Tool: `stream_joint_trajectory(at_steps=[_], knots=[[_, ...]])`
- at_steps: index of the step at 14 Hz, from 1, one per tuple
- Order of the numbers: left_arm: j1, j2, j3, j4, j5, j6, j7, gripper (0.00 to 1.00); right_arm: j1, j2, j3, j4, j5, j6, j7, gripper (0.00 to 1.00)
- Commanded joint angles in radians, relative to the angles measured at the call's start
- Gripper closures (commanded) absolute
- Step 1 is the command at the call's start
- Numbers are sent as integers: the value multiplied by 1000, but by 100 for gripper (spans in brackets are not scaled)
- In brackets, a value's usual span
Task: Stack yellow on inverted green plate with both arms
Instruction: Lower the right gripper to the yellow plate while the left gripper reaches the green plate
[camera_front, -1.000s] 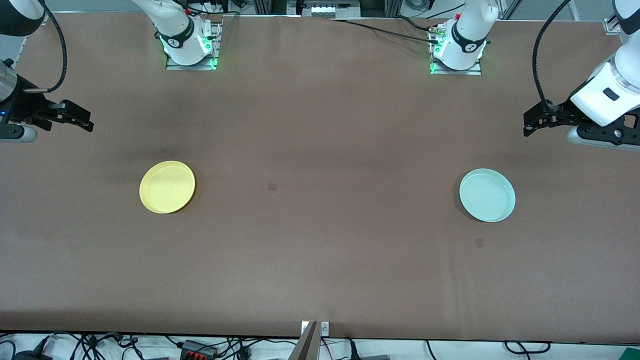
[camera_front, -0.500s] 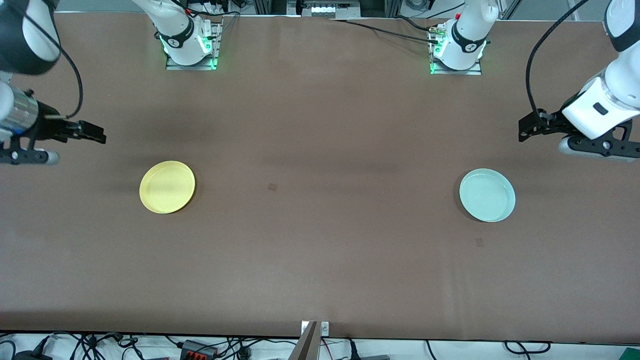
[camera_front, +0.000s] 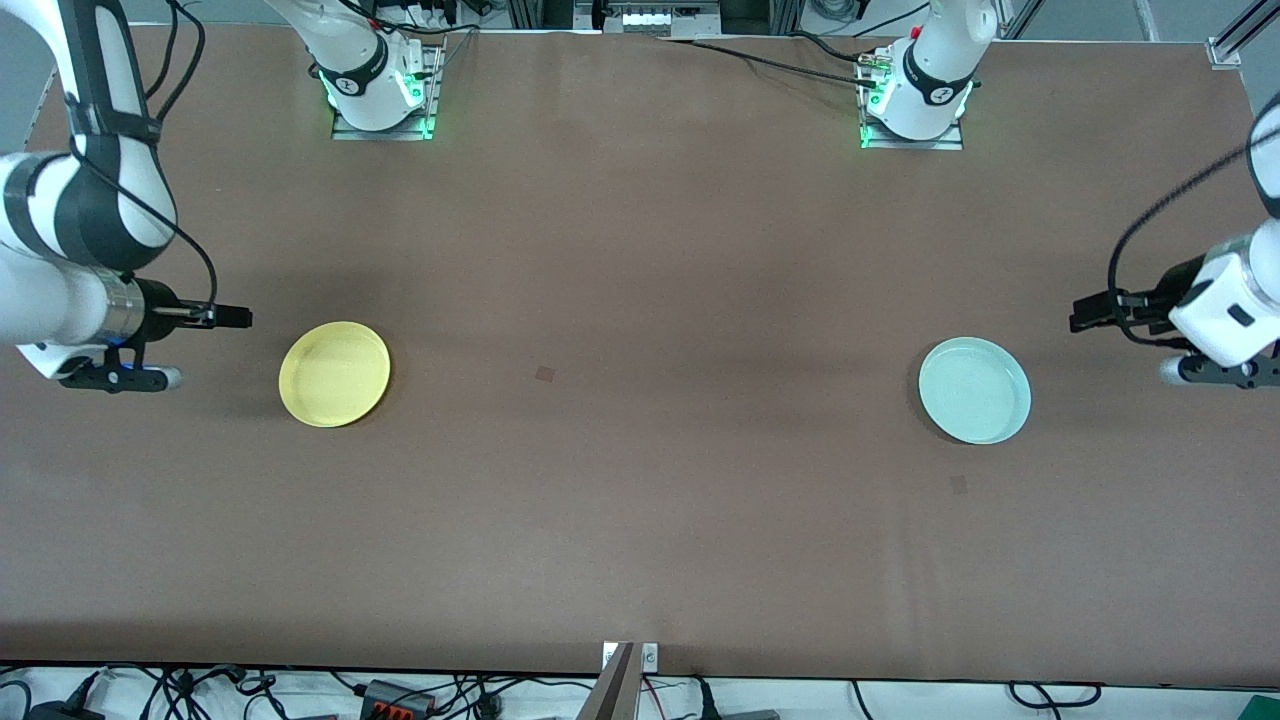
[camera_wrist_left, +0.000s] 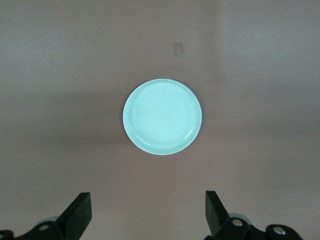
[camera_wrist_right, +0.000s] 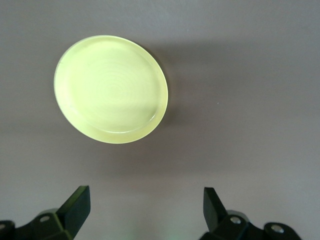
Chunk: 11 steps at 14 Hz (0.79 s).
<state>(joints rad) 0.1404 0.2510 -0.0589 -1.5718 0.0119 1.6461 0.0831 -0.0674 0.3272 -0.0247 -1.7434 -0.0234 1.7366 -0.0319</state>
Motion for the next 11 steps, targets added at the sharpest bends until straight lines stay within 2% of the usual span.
stream_joint_trajectory(at_steps=[1,5,9,11], knots=[[39,118,-4,47,-18,-6,29,0,-28,82,8,19,10,15,1,0],[96,223,-13,-2,-32,87,107,0,-66,203,9,18,11,112,-14,0],[152,292,-15,-97,-75,309,282,0,-81,285,11,18,40,175,-14,0],[174,323,-16,-140,-107,382,354,3,-88,326,12,19,57,205,-14,0]])
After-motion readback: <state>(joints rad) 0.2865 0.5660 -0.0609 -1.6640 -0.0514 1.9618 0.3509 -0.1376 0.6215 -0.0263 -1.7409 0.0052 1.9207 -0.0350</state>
